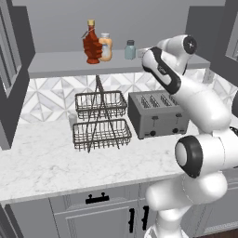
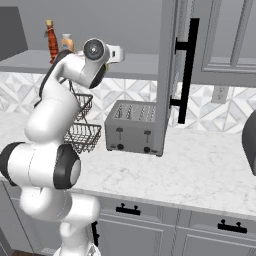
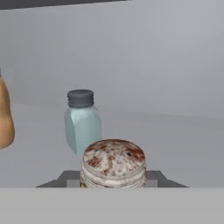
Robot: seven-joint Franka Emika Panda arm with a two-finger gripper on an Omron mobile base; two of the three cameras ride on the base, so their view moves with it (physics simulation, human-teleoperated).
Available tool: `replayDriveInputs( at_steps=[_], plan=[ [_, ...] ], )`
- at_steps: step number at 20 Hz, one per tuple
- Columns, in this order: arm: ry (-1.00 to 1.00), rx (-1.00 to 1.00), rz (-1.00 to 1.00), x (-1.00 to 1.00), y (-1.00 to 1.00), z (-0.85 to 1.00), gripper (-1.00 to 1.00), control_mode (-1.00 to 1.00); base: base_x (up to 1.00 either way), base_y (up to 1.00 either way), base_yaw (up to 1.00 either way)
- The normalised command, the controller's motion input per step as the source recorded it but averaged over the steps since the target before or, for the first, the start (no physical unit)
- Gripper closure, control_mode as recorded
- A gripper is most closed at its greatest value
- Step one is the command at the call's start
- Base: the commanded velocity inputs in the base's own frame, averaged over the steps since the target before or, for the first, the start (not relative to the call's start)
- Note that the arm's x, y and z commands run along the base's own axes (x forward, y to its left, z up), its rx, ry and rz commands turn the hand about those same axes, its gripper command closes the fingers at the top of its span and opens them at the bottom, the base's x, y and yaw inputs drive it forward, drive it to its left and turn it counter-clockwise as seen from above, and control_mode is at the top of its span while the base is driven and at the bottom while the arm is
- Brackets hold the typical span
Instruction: Put the shaker and condiment bottle from the counter next to their counterparts in the cabinet.
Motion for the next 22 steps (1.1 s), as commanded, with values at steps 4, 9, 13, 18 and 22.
replayDriveInputs(
  at_steps=[4,9,13,18,22],
  plan=[
    [0.0,0.0,0.1,0.52,0.09,-0.21,1.0,-1.0,0.0,0.0,0.0],
    [0.03,-0.04,0.1,0.52,0.17,-0.38,1.0,-1.0,0.0,0.0,0.0],
    [0.0,-0.01,0.08,0.47,0.09,-0.31,1.0,-1.0,0.0,0.0,0.0],
    [0.0,-0.01,0.07,0.3,0.06,-0.35,1.0,-1.0,0.0,0.0,0.0],
    [0.0,-0.04,0.05,0.19,0.08,-0.41,1.0,-1.0,0.0,0.0,0.0]
  ],
)
